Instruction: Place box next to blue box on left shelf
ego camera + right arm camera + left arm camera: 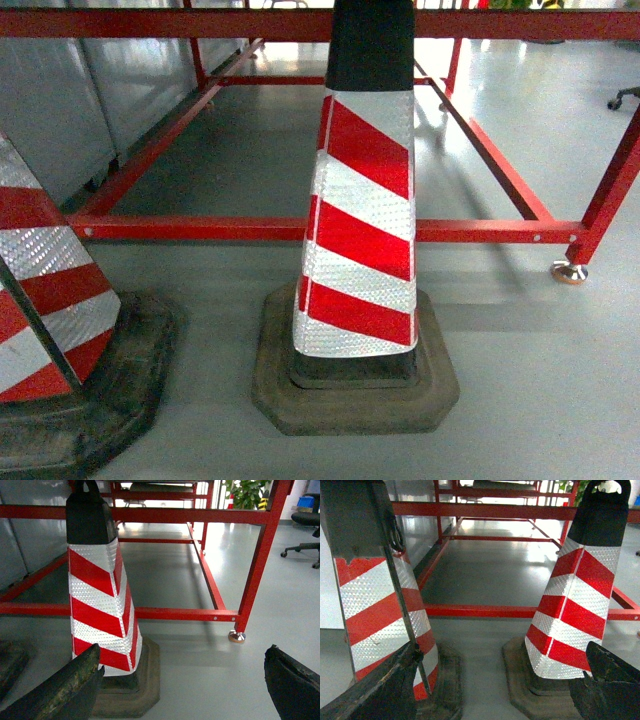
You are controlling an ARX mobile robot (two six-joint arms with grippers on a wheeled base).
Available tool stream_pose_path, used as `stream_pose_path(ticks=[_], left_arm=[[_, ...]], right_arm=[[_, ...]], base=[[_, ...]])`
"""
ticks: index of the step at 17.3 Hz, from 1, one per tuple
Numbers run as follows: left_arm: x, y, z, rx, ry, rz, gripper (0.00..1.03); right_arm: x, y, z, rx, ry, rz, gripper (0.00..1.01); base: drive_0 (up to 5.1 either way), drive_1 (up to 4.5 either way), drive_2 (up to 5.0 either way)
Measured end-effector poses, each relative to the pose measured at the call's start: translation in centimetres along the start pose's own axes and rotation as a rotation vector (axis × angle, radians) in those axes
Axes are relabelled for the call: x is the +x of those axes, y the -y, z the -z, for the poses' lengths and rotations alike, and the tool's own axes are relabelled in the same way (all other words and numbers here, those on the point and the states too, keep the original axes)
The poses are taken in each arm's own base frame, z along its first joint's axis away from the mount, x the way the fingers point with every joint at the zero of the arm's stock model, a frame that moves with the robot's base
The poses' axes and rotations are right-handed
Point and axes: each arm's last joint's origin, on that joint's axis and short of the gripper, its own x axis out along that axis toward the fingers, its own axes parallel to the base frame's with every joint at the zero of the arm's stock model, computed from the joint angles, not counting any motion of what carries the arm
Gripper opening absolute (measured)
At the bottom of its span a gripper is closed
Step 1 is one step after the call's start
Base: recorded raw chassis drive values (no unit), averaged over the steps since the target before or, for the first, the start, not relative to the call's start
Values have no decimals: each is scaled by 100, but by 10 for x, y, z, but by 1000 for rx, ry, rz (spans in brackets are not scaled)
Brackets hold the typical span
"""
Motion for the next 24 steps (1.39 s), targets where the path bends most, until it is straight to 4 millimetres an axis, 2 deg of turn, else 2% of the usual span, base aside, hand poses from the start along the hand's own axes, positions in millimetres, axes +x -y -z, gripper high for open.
stream_pose_path(ticks=[24], left_arm=[[0, 0, 0, 1, 0, 3, 98]], right_arm=[[0, 0, 0, 0, -1, 0, 98]], base=[[0, 0, 0]])
